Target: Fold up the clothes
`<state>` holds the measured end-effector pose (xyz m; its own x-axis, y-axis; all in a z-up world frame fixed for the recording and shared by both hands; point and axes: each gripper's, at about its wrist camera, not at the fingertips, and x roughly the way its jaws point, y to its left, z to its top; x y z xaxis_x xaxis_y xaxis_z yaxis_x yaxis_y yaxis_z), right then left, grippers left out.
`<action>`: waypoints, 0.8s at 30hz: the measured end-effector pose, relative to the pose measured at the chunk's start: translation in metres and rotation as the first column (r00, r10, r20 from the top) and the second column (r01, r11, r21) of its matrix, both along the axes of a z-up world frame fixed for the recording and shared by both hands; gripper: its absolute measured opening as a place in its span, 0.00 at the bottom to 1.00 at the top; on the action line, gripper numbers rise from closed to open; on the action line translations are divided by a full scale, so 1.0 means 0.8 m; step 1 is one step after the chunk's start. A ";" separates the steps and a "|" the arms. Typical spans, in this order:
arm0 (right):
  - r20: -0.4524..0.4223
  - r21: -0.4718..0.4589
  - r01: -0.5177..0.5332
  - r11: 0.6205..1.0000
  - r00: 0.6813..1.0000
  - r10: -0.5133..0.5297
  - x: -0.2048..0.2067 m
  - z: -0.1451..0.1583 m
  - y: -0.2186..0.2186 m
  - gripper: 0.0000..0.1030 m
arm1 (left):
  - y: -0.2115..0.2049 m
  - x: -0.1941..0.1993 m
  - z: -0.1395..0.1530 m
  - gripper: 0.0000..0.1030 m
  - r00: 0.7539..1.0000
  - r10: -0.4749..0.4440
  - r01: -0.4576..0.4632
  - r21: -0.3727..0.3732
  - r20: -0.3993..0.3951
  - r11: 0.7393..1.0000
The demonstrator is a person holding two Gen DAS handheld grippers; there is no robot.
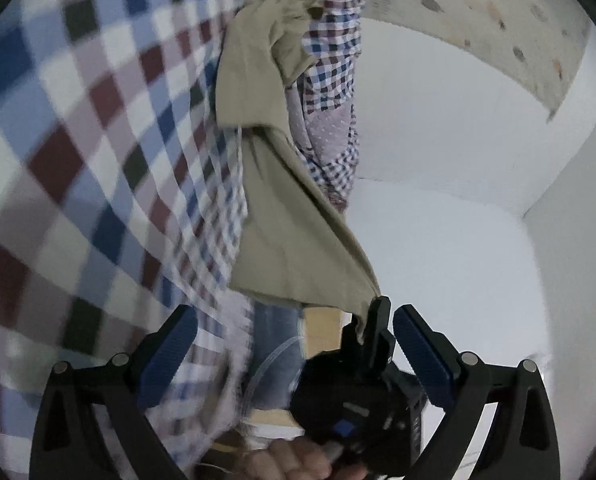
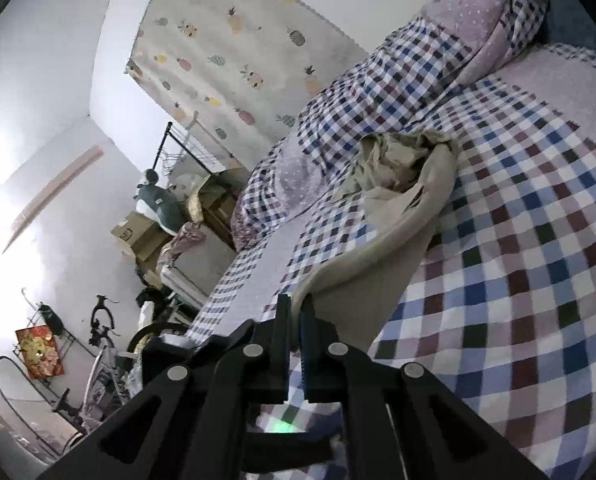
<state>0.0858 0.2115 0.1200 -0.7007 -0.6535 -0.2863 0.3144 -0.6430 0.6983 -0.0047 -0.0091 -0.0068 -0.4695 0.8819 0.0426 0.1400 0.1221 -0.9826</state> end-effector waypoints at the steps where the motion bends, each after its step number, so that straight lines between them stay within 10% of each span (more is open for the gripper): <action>1: -0.001 -0.003 -0.012 1.000 1.000 0.012 0.000 0.001 -0.003 0.02 | 0.005 -0.002 -0.003 0.97 1.000 -0.002 0.002 0.028 0.009 1.000; 10: -0.015 0.045 -0.108 0.993 0.994 0.109 0.015 0.008 -0.034 0.02 | -0.004 -0.023 0.002 0.96 0.997 0.076 -0.075 0.137 -0.005 0.988; 17: 0.002 0.101 -0.106 0.989 0.994 0.107 0.018 -0.002 -0.034 0.02 | -0.018 -0.014 0.012 0.41 0.998 0.069 -0.069 0.058 0.005 0.996; 24: 0.084 0.173 -0.094 0.980 0.993 0.080 0.005 -0.042 -0.027 0.05 | -0.053 -0.003 0.026 0.11 0.991 0.131 -0.130 -0.160 -0.003 0.979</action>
<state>0.0897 0.1899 0.0862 -0.6150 -0.6453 -0.4532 0.3245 -0.7309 0.6004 -0.0067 -0.0511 0.0140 -0.5806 0.8083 -0.0977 0.1406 -0.0187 -0.9899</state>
